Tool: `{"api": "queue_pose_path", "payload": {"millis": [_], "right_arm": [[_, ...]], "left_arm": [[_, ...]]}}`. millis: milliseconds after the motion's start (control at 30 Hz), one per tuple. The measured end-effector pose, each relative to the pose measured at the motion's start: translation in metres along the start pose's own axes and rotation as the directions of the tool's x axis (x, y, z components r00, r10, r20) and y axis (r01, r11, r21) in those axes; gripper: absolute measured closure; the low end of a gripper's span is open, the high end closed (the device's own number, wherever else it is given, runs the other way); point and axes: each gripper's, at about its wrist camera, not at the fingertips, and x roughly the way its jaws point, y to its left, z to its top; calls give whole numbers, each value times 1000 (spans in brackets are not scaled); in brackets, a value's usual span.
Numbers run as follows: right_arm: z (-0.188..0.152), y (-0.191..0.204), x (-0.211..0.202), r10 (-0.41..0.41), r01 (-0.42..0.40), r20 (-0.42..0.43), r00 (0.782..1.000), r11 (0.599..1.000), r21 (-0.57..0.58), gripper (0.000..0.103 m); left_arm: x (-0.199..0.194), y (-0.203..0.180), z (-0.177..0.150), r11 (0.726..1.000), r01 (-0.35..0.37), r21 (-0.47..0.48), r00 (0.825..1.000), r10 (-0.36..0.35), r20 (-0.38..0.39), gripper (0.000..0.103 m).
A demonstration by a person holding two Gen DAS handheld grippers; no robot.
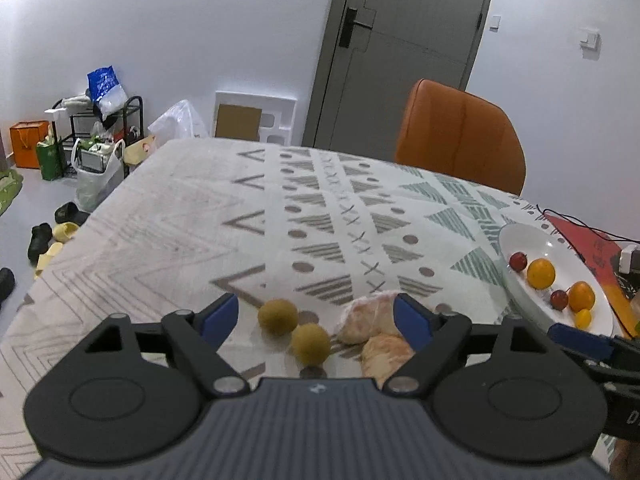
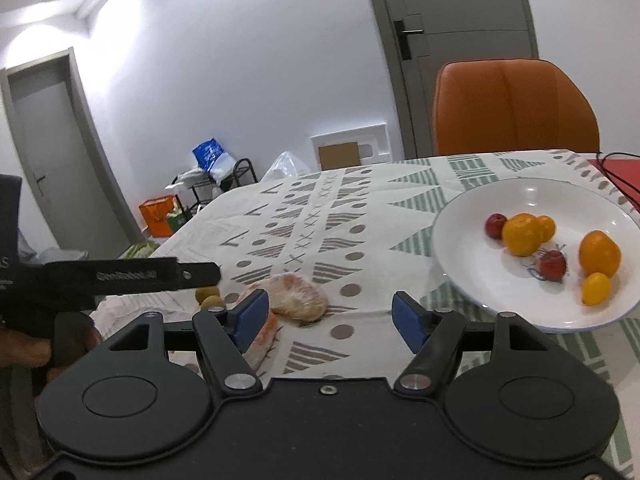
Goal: Organize fruits
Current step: 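Move both open tools from the plate back toward the remaining fruit, then grasp a peeled pomelo segment with the right tool while the left tool grasps a yellow citrus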
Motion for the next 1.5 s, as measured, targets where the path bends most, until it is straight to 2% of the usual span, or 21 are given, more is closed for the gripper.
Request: {"api": "queue_pose_path", "payload": {"millis": [267, 333, 367, 400, 433, 467, 533, 900, 1033, 1167, 1200, 1267, 1300, 1333, 1500], "right_arm": [[0, 15, 11, 1, -2, -34, 999, 1000, -31, 35], [0, 18, 15, 0, -2, -47, 999, 999, -37, 35], [0, 21, 17, 0, -2, -52, 999, 999, -41, 35], [0, 22, 18, 3, -6, -58, 998, 999, -42, 35], [0, 23, 21, 11, -13, -66, 998, 999, -43, 35], [1, 25, 24, 16, -20, -77, 997, 999, -46, 35], [1, 32, 30, 21, -26, -85, 996, 998, -59, 35], [-10, 60, 63, 71, -85, -164, 984, 993, -81, 35], [-14, 65, 72, 63, -80, -186, 981, 993, -88, 37], [-18, 75, 73, 44, -70, -181, 983, 988, -141, 37], [-18, 78, 73, 54, -82, -184, 981, 985, -152, 39], [-20, 83, 73, 61, -98, -191, 980, 977, -189, 49], [-20, 85, 72, 58, -98, -189, 980, 972, -212, 65], [-20, 86, 71, 53, -95, -187, 981, 970, -222, 71], [-16, 73, 62, 45, -78, -178, 983, 980, -185, 72]], "left_arm": [[15, 14, -9, 999, 22, -50, 998, -25, -55, 37], [24, 16, -11, 997, 40, -63, 994, -46, -100, 46], [24, 16, -13, 998, 39, -54, 995, -44, -85, 52], [25, 15, -14, 999, 26, -40, 996, -29, -84, 68], [24, 16, -14, 999, 26, -36, 996, -29, -82, 76], [24, 19, -13, 998, 42, -44, 995, -46, -93, 80], [20, 24, -11, 996, 68, -58, 992, -73, -98, 80], [2, 52, -5, 995, 41, -88, 997, -46, -59, 80], [-4, 59, -5, 994, 36, -106, 998, -40, -39, 80], [-9, 65, -6, 994, 29, -108, 999, -33, -36, 80], [-9, 66, -7, 993, 29, -112, 999, -34, -38, 80], [-9, 68, -6, 992, 38, -124, 998, -44, -46, 80], [-9, 67, -5, 992, 41, -123, 998, -47, -46, 80], [-9, 66, -5, 992, 41, -119, 998, -47, -43, 80], [-13, 55, 0, 994, 55, -94, 998, -58, -29, 80]]}}
